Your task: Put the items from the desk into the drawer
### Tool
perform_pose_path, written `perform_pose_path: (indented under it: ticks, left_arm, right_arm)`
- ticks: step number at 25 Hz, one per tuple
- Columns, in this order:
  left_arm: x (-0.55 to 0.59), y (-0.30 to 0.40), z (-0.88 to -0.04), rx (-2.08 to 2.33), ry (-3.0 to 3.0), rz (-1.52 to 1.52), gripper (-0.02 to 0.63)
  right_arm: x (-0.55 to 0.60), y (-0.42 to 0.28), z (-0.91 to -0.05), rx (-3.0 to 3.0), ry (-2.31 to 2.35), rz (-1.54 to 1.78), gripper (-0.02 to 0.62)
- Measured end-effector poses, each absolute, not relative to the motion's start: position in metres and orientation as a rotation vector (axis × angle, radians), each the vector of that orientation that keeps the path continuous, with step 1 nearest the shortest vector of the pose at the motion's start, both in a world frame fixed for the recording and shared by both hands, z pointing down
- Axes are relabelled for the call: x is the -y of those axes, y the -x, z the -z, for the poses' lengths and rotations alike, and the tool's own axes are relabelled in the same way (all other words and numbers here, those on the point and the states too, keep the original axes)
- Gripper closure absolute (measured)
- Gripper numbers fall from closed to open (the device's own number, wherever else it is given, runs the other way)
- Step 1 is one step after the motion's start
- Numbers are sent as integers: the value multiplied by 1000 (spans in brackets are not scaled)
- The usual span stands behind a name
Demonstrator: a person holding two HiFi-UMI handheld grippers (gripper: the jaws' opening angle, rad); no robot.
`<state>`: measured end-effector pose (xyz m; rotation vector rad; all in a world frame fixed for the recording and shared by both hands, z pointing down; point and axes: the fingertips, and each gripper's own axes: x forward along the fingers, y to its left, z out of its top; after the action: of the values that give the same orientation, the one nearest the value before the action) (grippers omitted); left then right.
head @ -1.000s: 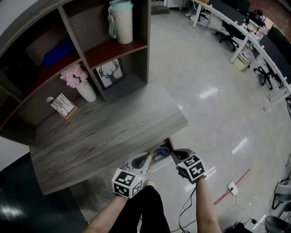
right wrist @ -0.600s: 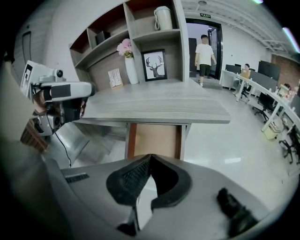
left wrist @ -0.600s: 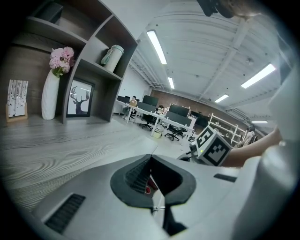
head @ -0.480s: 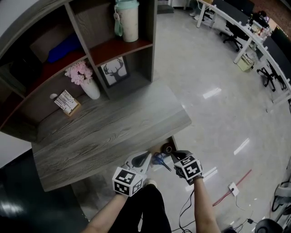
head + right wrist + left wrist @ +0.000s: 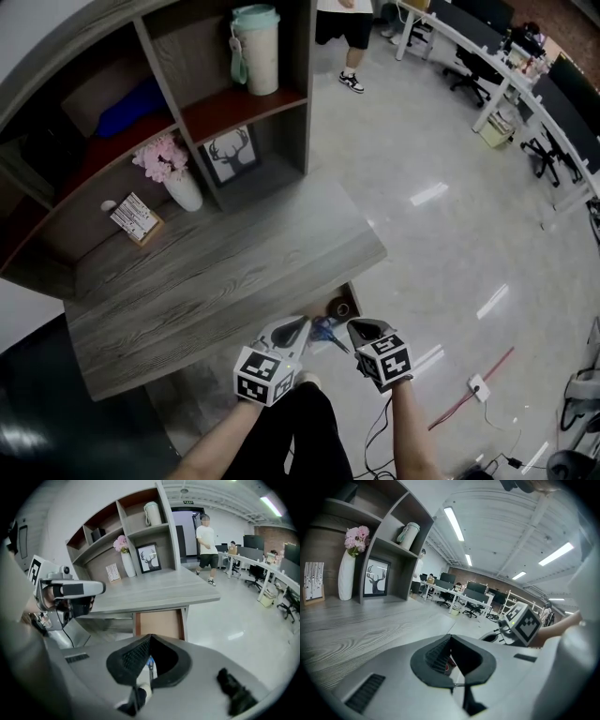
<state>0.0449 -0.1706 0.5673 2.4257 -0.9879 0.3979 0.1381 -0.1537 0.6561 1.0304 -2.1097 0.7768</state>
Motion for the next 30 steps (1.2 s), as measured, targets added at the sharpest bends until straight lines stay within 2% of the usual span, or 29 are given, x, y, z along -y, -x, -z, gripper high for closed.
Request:
perform_pose_path:
  ticks: [11,24,30]
  left_arm:
    - [145,-38,-519,979,-2492,-368,597]
    - [123,-27,-422,1033,-2624,-196,597]
    - [101,-32,-393,999,-2681,-127,597]
  right_arm:
    - [133,-125,-565,2213,-1262,-653,586]
    - [107,-108,-425,2389,-1633,-471,586]
    - [85,-102,-402,2401,-1795,-415,586]
